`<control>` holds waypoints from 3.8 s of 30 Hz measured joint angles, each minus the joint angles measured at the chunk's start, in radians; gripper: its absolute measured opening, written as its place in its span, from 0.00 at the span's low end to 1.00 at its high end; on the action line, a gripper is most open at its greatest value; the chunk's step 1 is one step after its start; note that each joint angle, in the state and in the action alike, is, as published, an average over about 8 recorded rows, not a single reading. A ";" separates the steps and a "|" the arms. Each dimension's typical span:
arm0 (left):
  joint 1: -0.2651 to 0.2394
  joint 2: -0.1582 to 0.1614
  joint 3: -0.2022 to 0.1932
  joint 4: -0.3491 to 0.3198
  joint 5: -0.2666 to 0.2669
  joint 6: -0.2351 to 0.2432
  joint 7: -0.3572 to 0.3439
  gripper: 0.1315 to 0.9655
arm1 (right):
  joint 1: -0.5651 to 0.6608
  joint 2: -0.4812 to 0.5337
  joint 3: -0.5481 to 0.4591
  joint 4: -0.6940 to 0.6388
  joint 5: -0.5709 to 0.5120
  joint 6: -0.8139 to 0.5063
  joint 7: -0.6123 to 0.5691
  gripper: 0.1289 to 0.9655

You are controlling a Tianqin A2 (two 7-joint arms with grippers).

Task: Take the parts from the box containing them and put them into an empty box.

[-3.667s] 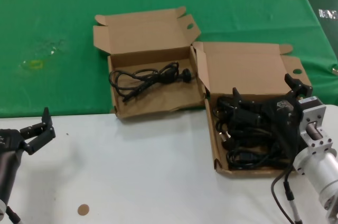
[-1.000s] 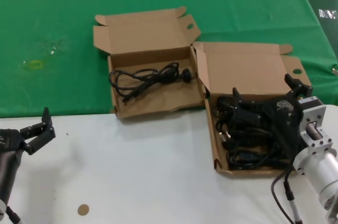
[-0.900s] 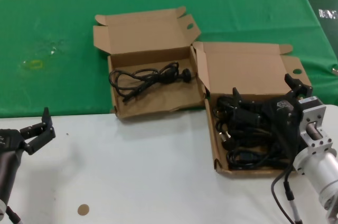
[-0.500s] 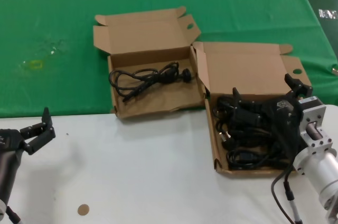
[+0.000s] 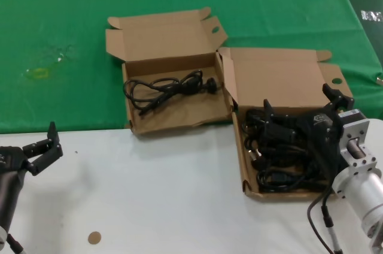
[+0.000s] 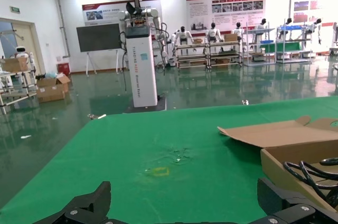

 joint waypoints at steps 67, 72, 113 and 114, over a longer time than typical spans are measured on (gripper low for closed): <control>0.000 0.000 0.000 0.000 0.000 0.000 0.000 1.00 | 0.000 0.000 0.000 0.000 0.000 0.000 0.000 1.00; 0.000 0.000 0.000 0.000 0.000 0.000 0.000 1.00 | 0.000 0.000 0.000 0.000 0.000 0.000 0.000 1.00; 0.000 0.000 0.000 0.000 0.000 0.000 0.000 1.00 | 0.000 0.000 0.000 0.000 0.000 0.000 0.000 1.00; 0.000 0.000 0.000 0.000 0.000 0.000 0.000 1.00 | 0.000 0.000 0.000 0.000 0.000 0.000 0.000 1.00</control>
